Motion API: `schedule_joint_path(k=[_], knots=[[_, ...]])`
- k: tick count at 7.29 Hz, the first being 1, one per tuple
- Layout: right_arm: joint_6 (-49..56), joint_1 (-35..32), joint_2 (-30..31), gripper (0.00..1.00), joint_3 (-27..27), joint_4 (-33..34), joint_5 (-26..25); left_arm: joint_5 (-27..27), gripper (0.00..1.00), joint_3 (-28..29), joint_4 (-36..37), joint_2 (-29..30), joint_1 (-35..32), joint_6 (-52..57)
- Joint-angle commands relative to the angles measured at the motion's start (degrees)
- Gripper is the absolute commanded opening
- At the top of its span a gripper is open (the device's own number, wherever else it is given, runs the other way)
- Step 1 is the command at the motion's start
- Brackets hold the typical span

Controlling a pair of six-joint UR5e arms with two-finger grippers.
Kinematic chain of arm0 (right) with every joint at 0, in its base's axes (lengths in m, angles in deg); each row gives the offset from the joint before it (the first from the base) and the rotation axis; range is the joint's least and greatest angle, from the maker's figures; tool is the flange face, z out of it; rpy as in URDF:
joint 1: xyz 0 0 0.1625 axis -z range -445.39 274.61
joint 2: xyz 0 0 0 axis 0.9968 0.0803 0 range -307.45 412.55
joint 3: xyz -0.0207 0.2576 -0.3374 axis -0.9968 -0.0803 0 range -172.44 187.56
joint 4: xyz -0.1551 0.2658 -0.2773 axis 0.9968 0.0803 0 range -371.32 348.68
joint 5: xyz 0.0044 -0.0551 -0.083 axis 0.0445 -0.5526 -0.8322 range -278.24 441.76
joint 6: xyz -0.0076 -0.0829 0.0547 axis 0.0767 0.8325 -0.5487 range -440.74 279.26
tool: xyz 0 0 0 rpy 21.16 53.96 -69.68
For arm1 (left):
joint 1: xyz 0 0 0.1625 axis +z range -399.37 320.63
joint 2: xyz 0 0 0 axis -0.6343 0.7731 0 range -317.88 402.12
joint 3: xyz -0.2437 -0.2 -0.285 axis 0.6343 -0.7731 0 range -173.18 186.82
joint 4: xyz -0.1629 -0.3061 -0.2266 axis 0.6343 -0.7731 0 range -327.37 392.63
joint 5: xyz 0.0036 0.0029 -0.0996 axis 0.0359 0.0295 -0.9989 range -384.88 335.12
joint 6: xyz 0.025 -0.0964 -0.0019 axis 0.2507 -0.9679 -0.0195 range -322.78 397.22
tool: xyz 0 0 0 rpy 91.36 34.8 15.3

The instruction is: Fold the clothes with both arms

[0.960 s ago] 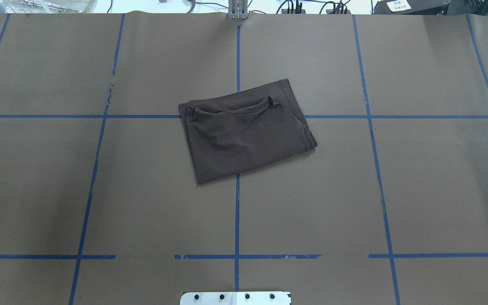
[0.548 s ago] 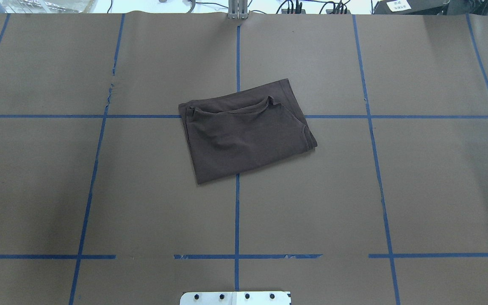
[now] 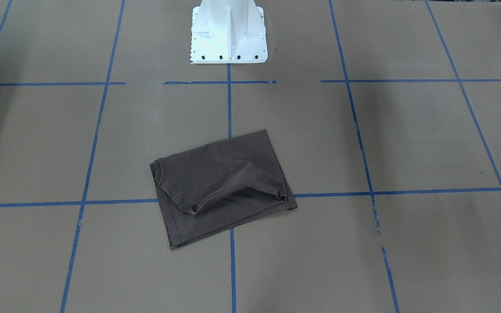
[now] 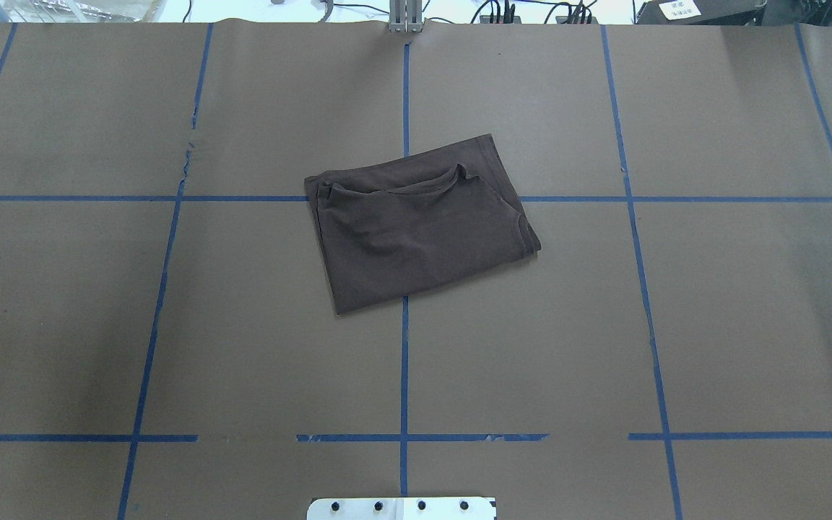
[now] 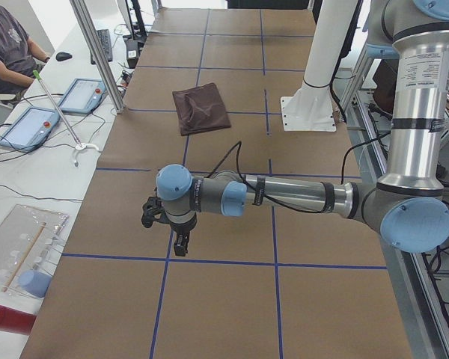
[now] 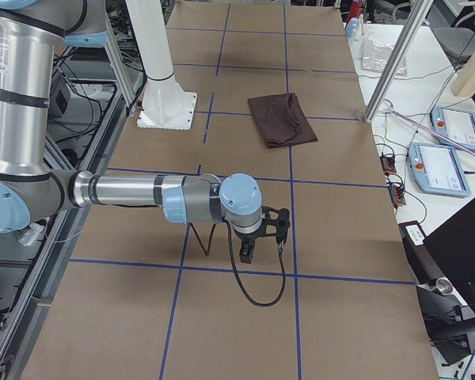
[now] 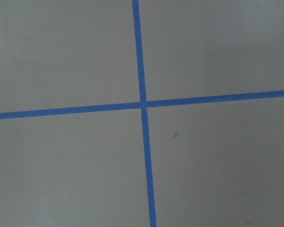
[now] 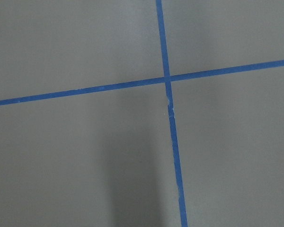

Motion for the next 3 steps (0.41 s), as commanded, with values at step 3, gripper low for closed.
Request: schedule_joint_path(k=[3], knots=[[0.0,0.0,0.11,1.0,-0.07,0.08,0.0,-0.05,1.0,0.0,-0.09,0.01,0.0,0.09]])
